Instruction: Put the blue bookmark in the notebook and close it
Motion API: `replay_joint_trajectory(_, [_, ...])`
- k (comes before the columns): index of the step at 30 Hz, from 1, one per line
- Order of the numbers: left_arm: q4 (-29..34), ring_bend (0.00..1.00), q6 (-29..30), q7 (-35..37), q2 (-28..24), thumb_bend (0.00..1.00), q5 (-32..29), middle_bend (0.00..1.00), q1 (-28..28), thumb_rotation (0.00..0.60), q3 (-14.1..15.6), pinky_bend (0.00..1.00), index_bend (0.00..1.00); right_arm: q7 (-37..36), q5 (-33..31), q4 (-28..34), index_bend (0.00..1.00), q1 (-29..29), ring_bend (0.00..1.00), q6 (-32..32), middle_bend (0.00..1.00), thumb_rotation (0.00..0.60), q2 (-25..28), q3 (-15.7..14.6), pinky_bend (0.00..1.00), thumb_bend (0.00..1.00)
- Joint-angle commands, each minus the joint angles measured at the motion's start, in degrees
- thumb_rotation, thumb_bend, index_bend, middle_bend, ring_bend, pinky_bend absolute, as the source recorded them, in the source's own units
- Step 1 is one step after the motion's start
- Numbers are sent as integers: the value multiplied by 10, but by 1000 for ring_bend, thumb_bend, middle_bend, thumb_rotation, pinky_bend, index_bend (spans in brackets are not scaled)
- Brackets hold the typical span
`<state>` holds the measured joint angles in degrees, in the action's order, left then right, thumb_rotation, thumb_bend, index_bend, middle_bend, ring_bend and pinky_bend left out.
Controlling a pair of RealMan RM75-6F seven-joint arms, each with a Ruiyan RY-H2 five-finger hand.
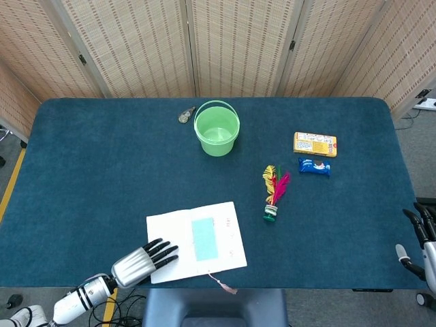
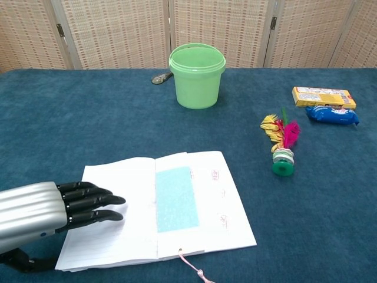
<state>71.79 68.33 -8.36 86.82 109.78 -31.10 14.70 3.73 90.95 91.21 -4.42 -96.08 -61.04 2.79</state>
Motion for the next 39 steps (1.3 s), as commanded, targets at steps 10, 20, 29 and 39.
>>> replay_joint_trajectory(10, [-15,0,25,73,29,314,-3,0,-4,600,-15,137,90,-4,-2,-3,161,-3,94,-3,93,600,0,0,141,263])
replay_joint_trajectory(20, [-23,0,40,127,47,314,-26,0,-19,600,-55,137,97,-10,-5,-6,161,-7,94,-8,93,600,0,2,141,262])
replay_joint_trajectory(29, [18,0,33,131,39,314,-55,0,-50,600,-109,137,98,-18,-6,-12,161,-9,94,-13,93,600,0,4,141,262])
replay_joint_trajectory(39, [76,0,-12,82,41,314,-70,0,-106,600,-161,137,98,-31,-11,-22,161,-15,94,-21,93,600,-1,5,141,263])
